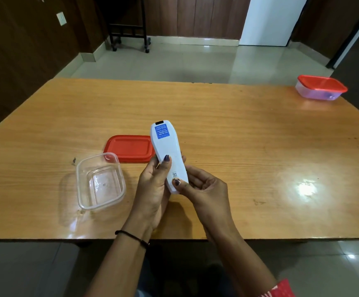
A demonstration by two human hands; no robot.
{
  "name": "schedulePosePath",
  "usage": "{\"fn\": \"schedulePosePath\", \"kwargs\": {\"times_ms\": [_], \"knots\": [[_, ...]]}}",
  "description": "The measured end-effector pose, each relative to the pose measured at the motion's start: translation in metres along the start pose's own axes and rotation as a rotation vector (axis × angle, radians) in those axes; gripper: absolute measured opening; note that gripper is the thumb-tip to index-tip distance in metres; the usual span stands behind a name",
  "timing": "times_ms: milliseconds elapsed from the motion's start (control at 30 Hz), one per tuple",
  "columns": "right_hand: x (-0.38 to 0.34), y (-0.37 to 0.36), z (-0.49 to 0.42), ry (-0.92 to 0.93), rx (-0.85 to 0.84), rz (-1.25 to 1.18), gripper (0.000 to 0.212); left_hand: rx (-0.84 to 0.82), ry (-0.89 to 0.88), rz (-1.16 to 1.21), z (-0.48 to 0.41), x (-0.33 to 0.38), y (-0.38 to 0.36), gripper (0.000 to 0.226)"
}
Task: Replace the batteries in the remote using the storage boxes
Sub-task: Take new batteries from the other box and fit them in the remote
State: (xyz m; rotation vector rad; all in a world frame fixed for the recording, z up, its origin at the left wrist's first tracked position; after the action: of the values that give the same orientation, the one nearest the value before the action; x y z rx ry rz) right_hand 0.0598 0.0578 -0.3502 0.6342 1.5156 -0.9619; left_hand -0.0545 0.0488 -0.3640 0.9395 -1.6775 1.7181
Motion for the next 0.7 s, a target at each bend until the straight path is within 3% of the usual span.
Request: {"fn": "schedulePosePath", "kwargs": {"times_ms": [100,200,300,367,500,633,700], "knots": [[-0.007,0.001,0.003,0.164,0.129,0.458,0.047,-0.021,0.003,-0.011,0.001,-0.004,-0.006,0.048],[-0.007,-0.003,0.002,0.232,0.074,0.72,0.047,-0.002,0.061,0.051,0.001,-0.005,-0.003,0.051],[-0.005,-0.006,0.002,0.21,-0.034,0.561,0.037,0.054,0.134,0.107,0.0,-0.006,0.002,0.065],[-0.006,-0.006,0.002,0.172,-0.034,0.417,0.039,0.065,0.147,0.128,0.001,-0.006,0.002,0.062],[0.001,0.005,-0.002,0.018,0.051,0.321,0.049,0.062,0.157,0.062,-0.001,-0.01,-0.002,0.052],[0.001,0.02,-0.005,0.046,0.224,0.328,0.038,0.008,0.163,-0.117,-0.008,-0.016,-0.011,0.031],[0.0,0.032,-0.012,0.085,0.351,0.368,0.036,-0.03,0.161,-0.139,-0.011,-0.019,-0.019,0.039]]}}
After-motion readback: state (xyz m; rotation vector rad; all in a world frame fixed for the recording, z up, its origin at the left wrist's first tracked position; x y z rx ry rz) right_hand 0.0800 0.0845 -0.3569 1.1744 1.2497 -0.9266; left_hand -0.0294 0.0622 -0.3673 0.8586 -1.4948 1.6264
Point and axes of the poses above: each hand's wrist, its own z-axis away from the middle knuckle, its own y-axis out of the back of the hand, x = y × z, the point moved 3 cm from there along -z, towards the middle knuckle, and after that the axes turned 15 degrees about -x, right-handed, at the moved point
